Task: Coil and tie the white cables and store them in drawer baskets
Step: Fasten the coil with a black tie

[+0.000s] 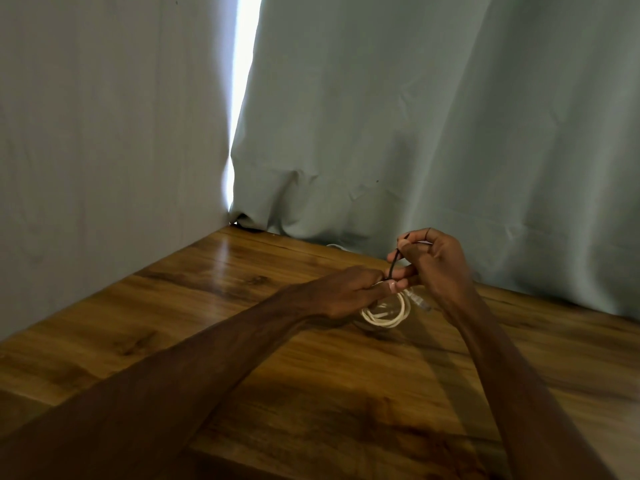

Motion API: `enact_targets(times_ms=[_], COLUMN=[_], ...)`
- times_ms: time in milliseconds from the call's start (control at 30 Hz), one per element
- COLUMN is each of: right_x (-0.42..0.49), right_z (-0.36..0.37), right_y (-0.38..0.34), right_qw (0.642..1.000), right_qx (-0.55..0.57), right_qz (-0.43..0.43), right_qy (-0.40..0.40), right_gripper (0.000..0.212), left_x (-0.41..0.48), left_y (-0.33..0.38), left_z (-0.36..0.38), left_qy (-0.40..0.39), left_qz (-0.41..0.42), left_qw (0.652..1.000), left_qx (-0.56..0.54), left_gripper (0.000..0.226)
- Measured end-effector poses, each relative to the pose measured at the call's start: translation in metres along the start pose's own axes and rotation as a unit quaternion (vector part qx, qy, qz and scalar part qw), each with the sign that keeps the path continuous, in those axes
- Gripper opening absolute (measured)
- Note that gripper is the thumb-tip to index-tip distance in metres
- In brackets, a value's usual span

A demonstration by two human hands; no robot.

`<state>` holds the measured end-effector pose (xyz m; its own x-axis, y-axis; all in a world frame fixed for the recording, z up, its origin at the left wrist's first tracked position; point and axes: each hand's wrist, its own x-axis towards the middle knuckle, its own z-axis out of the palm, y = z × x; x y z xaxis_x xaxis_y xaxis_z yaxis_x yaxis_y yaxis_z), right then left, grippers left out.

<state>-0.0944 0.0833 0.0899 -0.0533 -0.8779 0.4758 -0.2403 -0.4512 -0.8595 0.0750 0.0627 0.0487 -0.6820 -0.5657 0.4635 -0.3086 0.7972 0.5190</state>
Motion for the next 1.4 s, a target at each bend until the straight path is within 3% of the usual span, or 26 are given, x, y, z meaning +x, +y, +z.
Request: enact_targets(times_ms=[67, 333, 633, 933, 1267, 1400], right_x=[0.0, 0.003, -0.002, -0.001, 0.0, 0.0], right_z=[-0.001, -0.013, -0.014, -0.023, -0.026, -0.028], right_y=[0.001, 0.002, -0.006, -0.008, 0.0, 0.002], right_qw=[1.0, 0.985, 0.994, 0.961, 0.988, 0.99], right_qx=[0.002, -0.111, 0.098, 0.215, 0.07, 0.046], right_qz=[-0.006, -0.129, -0.012, 0.101, 0.079, 0.057], right_qy=[-0.008, -0.002, -0.051, -0.141, -0.109, -0.124], right_gripper=[0.018, 0.007, 0.013, 0.029, 0.031, 0.029], left_x=[0.001, 0.006, 0.003, 0.006, 0.005, 0.004], left_y=[-0.004, -0.022, -0.015, -0.023, -0.021, -0.022], left_z=[0.0, -0.001, -0.006, -0.007, -0.007, -0.006], left_qy=[0.005, 0.043, 0.056, 0.068, 0.046, 0.034], left_qz=[-0.007, -0.052, -0.067, -0.029, -0.008, -0.015], left_qw=[1.0, 0.995, 0.995, 0.991, 0.988, 0.986], left_qx=[0.016, 0.077, 0.051, 0.112, 0.148, 0.161], left_gripper=[0.024, 0.04, 0.042, 0.045, 0.027, 0.035])
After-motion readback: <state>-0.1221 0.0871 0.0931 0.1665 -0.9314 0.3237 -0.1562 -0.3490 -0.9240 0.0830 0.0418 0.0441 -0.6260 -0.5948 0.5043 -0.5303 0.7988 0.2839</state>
